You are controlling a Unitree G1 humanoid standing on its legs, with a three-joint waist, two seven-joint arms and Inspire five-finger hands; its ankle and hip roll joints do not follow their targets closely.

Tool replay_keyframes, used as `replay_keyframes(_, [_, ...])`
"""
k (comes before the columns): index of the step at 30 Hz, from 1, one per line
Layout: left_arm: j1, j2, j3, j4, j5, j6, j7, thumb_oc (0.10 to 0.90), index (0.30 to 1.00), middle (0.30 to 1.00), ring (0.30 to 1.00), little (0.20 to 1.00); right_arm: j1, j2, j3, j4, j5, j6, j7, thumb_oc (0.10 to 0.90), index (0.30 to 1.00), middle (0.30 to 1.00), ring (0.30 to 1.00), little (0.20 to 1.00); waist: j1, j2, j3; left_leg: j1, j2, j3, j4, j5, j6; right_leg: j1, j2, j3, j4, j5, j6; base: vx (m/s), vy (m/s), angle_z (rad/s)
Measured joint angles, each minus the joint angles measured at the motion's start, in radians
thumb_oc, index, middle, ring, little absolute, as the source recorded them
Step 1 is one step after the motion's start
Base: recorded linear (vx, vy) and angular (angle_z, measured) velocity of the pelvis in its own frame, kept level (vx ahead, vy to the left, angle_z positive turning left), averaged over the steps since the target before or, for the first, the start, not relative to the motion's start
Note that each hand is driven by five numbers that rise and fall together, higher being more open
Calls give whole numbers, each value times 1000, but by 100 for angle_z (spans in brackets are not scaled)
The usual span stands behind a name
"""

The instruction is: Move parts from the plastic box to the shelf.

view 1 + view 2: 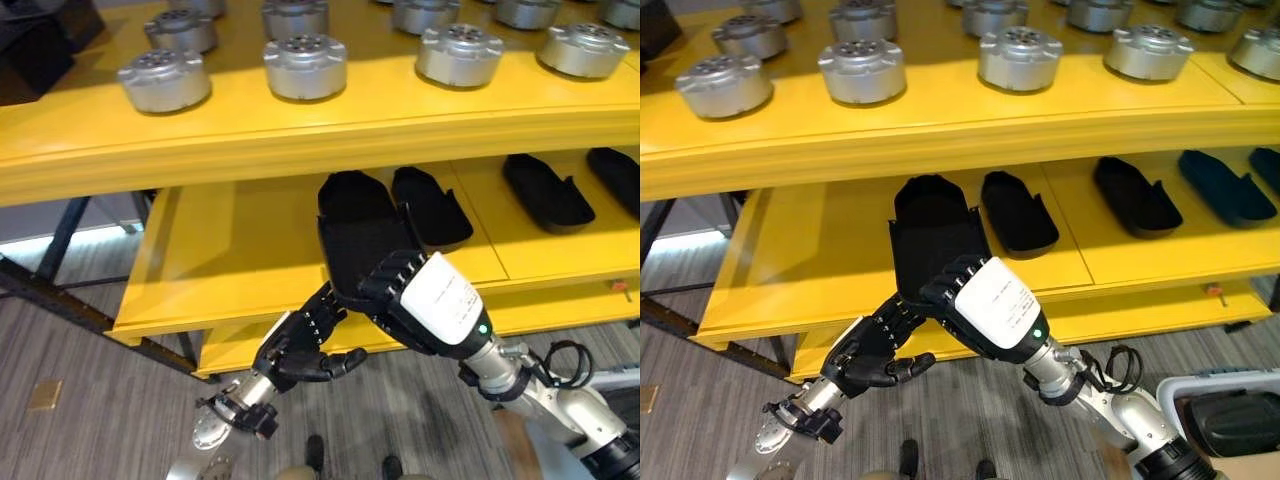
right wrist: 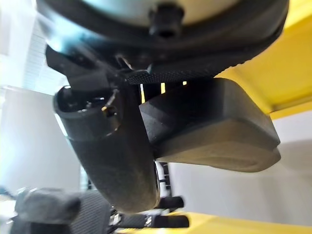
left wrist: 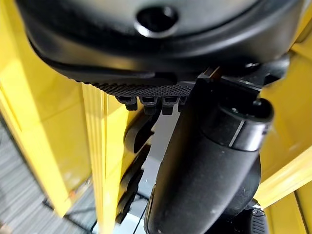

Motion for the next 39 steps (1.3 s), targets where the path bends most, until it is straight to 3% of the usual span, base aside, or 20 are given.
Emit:
replay_keyframes(1, [0,0,0,0,-1,-3,-2,900,1000,1000,1000,1000,-36,18,16,36,-2,0,0,400,300,300,300,300,39,-12,9,-2,20,60,36,-60,64,-11,-6,2,16,7,-16,122,127,29])
replay_keyframes(2, [1,11,-5,0,0,-3,-1,900,1000,1000,1000,1000,-47,44,19,58,-12,3,0,400,300,300,300,300,55,-23,13,5,38,86,92,-132,130,-3,-12,12,16,17,-7,109,120,-14])
replay_keyframes(3, [5,23,-12,0,1,-3,-1,900,1000,1000,1000,1000,-47,51,17,58,-20,12,0,400,300,300,300,300,49,-26,13,38,52,74,95,-177,138,5,-21,12,15,15,-6,123,150,2])
replay_keyframes(5, [24,27,-17,-7,1,-4,10,900,1000,1000,1000,1000,-54,23,16,56,-21,2,0,400,300,300,300,300,34,-13,15,137,79,10,-11,-158,127,5,-15,29,13,18,5,171,257,-13])
replay_keyframes(6, [29,28,-14,-6,1,-7,13,900,1000,1000,1000,1000,-54,-13,14,55,-16,-7,0,400,300,300,300,300,19,12,22,184,118,-46,-52,-109,76,5,-3,46,7,20,14,163,321,-63])
replay_keyframes(7, [24,29,10,-1,0,-8,12,900,1000,1000,1000,1000,-54,-23,14,56,-16,-2,4,400,300,300,300,300,26,-38,57,141,97,-39,52,-128,52,5,-35,72,3,34,25,101,290,-52])
replay_keyframes(8, [18,36,18,9,0,-11,8,900,1000,1000,1000,1000,-54,-25,13,56,-13,-7,4,400,300,300,300,300,15,-67,72,112,105,-30,79,-171,52,9,-53,67,-6,41,28,125,377,-27])
replay_keyframes(10, [-16,37,13,57,1,-13,-3,900,1000,1000,1000,1000,-54,-27,9,64,-1,-8,4,400,300,300,300,300,-1,-76,79,67,174,-6,71,-179,48,9,-58,50,-8,42,31,94,262,16])
replay_keyframes(12, [-25,36,10,98,0,-12,-3,900,1000,1000,1000,1000,-56,-33,7,69,2,-1,19,400,300,300,300,300,-4,-57,90,84,222,6,-29,-155,58,27,-75,41,-3,40,52,106,276,0])
replay_keyframes(14, [1,29,11,82,0,-13,-2,900,1000,1000,1000,1000,-55,-62,-5,66,3,1,19,400,300,300,300,300,-1,17,99,138,213,-15,-100,-123,92,52,-84,42,-3,35,91,109,267,-26])
replay_keyframes(15, [15,28,25,72,0,-14,-3,900,1000,1000,1000,1000,-38,-31,-10,67,3,15,21,400,300,300,300,300,0,28,104,176,166,-18,-114,-104,31,71,-126,39,0,20,138,101,239,-25])
replay_keyframes(18, [20,30,57,63,-1,-16,-6,900,1000,1000,1000,1000,-33,-19,-11,64,4,16,38,400,300,300,300,300,14,24,102,190,76,-7,-120,-116,84,81,-201,-2,6,55,139,162,341,2])
replay_keyframes(20, [27,39,82,62,-2,-16,-19,900,1000,1000,1000,1000,-22,0,-14,68,12,56,50,400,300,300,300,300,34,22,101,208,53,-11,-122,-126,106,94,-224,-26,19,89,159,130,255,12])
replay_keyframes(22, [30,51,87,54,-5,-16,-19,900,1000,1000,1000,1000,-14,16,-18,68,27,86,55,400,300,300,300,300,56,15,97,217,44,-11,-122,-138,123,93,-231,-41,32,101,168,111,208,7])
replay_keyframes(25, [33,88,85,17,-7,-16,-20,900,1000,1000,1000,1000,-14,42,-18,67,47,140,67,400,300,300,300,300,82,-21,77,214,39,-9,-122,-132,119,95,-239,-44,25,109,171,92,183,0])
replay_keyframes(29, [31,89,85,2,-6,-16,-20,900,1000,1000,1000,1000,-16,74,-21,93,85,200,67,400,300,300,300,300,82,-56,50,207,41,-8,-122,-133,119,95,-233,-47,26,114,175,78,228,6])
replay_keyframes(34, [27,89,85,2,-6,-14,-41,900,1000,1000,1000,1000,-5,100,-22,216,128,300,71,400,300,300,300,300,82,-66,22,188,40,-5,-119,-139,131,66,-234,-70,46,142,158,14,200,-1])
replay_keyframes(35, [23,87,84,3,-9,-10,-48,900,1000,1000,1000,1000,1,101,-24,223,135,313,74,400,300,300,300,300,81,-65,22,180,39,-4,-111,-143,140,45,-234,-70,78,147,153,1,196,7])
replay_keyframes(38, [15,87,73,2,-8,-3,-86,900,1000,1000,1000,1000,8,125,-24,325,152,340,73,400,300,300,300,300,74,-48,21,179,51,-14,-83,-162,170,-128,-248,-34,390,147,142,16,-7,1])
replay_keyframes(39, [21,87,73,1,-8,-3,-91,900,1000,1000,1000,1000,16,127,-23,345,155,343,73,400,300,300,300,300,72,-42,17,187,55,-19,-96,-160,173,-152,-230,-7,409,97,149,61,-165,3])
